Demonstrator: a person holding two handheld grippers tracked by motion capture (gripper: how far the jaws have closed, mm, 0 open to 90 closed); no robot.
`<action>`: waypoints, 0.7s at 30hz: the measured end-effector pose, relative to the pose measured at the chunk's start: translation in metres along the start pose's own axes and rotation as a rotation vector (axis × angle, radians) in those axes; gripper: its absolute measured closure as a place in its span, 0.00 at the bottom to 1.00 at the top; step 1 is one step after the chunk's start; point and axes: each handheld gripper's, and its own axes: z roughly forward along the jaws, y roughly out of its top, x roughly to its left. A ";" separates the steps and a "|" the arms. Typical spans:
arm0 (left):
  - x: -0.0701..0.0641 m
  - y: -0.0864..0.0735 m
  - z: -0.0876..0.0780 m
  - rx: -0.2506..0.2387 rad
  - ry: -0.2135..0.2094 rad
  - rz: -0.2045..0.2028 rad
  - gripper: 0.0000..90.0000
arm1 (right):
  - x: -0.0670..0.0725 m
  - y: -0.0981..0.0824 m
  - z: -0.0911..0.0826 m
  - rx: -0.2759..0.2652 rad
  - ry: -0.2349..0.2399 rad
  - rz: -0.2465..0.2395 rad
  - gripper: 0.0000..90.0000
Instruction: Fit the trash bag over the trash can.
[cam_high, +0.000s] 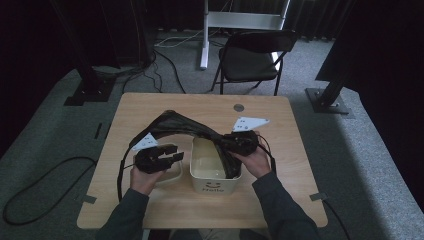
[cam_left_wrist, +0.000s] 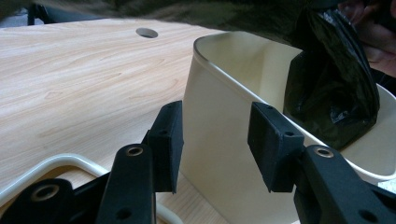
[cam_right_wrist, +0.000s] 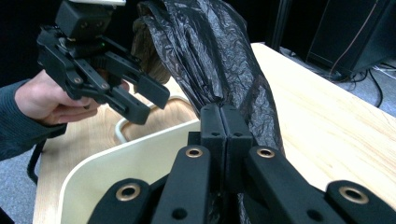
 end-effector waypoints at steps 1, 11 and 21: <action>-0.001 0.000 0.000 0.000 -0.003 0.000 0.62 | 0.000 -0.002 -0.001 0.001 0.000 0.001 1.00; -0.006 0.007 -0.005 -0.034 -0.031 0.000 0.62 | 0.004 -0.012 0.001 0.013 0.004 0.002 1.00; -0.009 0.016 -0.008 -0.106 -0.103 -0.054 0.61 | 0.006 -0.015 0.002 0.018 -0.005 -0.010 1.00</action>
